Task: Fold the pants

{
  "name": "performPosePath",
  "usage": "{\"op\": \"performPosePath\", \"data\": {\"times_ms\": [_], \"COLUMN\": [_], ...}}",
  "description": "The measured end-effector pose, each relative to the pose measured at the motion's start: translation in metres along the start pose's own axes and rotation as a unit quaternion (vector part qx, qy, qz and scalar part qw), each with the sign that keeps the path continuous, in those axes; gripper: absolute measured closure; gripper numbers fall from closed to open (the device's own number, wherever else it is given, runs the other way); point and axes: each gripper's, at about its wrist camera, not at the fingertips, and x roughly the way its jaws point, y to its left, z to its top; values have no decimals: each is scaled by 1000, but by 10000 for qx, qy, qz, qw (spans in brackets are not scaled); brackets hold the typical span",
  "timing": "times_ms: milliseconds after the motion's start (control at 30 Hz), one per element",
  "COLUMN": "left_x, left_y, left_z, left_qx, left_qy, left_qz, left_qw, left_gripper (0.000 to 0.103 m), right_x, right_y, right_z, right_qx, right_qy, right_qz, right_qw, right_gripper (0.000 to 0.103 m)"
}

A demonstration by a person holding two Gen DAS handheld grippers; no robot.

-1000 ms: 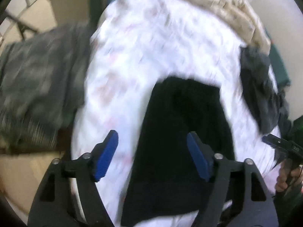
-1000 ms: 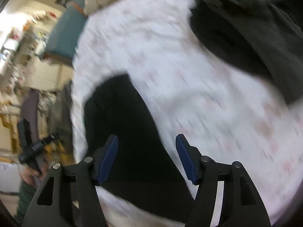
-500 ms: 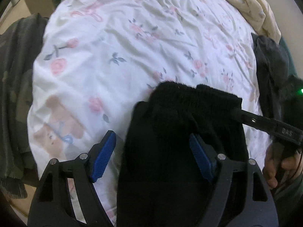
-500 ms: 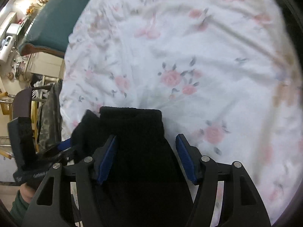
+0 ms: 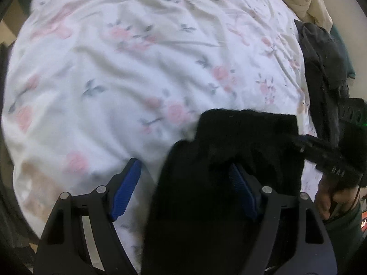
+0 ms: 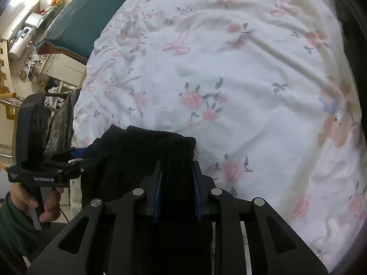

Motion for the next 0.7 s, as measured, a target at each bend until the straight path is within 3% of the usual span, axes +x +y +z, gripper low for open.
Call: {"op": "performPosePath", "data": {"times_ms": [33,100,167,233,367,433,533,700], "left_x": [5,13,16,16,7,-10,-44,-97], "left_y": [-8,-26,-38,-45,-46,-41,-36,-55], "left_z": [4,7,8,8,7,12,26,29], "left_qx": [140,561,817,989,1105,1036,836,1348], "left_qy": [55,84,162,214,18,-362,-962,-1871], "left_qz": [53,299,189,97,33,206,182,528], "left_qw": [9999,9979,9963,9948,9939,9937,9917,9716], "left_gripper": [29,47,77,92,96,96,96,96], "right_x": [2,2,1,-1,-13,-20,-34,-71], "right_y": [1,0,1,6,16,22,35,69], "right_z": [1,3,5,6,9,13,28,48], "right_qx": [-4,18,-42,-208,-459,-588,-848,-1425], "right_qy": [-1,1,14,34,-73,-190,-444,-1011], "right_qz": [13,72,74,16,-89,-251,-568,-684], "right_qw": [10000,10000,10000,9998,9989,9978,9938,9822], "right_gripper": [80,80,80,80,80,81,81,81]}}
